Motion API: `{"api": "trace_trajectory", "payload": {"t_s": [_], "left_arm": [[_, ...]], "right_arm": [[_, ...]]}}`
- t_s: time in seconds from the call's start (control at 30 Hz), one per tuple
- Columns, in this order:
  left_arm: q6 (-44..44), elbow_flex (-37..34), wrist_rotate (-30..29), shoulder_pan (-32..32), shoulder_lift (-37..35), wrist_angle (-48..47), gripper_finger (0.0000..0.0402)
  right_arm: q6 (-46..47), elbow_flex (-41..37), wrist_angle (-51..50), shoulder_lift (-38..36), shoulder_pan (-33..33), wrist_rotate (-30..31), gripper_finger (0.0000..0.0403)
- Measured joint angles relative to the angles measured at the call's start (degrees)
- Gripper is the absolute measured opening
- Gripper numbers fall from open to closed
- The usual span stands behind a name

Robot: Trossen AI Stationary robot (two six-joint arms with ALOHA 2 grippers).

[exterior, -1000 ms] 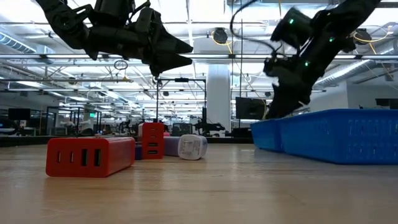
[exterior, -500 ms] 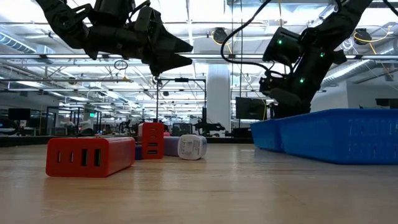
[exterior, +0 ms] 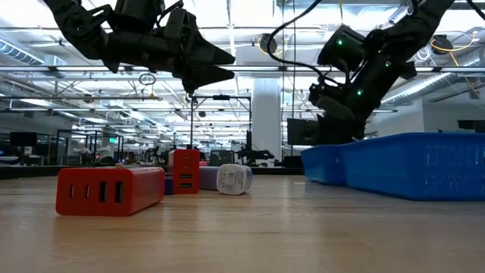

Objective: Pick & Place Office items
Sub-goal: Put the pink charger adapter into the top blue bin

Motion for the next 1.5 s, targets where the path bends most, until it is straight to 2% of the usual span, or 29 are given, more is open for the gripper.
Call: {"api": "trace_trajectory", "payload": {"t_s": [0.37, 0.53, 0.67, 0.8, 0.9, 1.0, 1.13, 1.5], "left_arm": [[-2.5, 0.0, 0.0, -0.1, 0.0, -0.6, 0.0268], [-4.9, 0.0, 0.0, -0.4, 0.0, -6.4, 0.026], [-9.6, 0.5, -0.5, -2.2, 0.0, -15.4, 0.025], [-8.8, 4.5, -0.7, -5.0, 0.0, -32.9, 0.0246], [-5.9, 8.2, -5.8, -6.8, 0.0, -46.2, 0.0248], [-7.3, 10.7, -11.3, -7.6, 0.0, -52.6, 0.0247], [-11.6, 11.1, -12.1, -7.6, 0.4, -53.4, 0.0248], [-13.9, 11.1, -14.0, -7.5, 5.6, -52.3, 0.0231]], "right_arm": [[-1.4, -0.1, 0.0, -12.8, 0.0, -1.3, 0.0241], [-4.8, -1.9, 1.1, -20.1, 1.2, -1.1, 0.0237], [-5.3, -3.5, 1.4, -25.2, 1.9, -1.1, 0.0237], [-6.3, -6.1, 3.9, -28.6, 1.9, -1.1, 0.0237], [-7.1, -7.6, 5.8, -30.1, 1.9, -1.1, 0.0237], [-7.9, -8.7, 7.7, -30.8, 1.9, -1.2, 0.0234], [-8.1, -8.9, 7.8, -31.0, 1.9, -1.3, 0.0231], [-8.1, -8.9, 8.2, -31.0, 1.9, -1.3, 0.0226]]}}
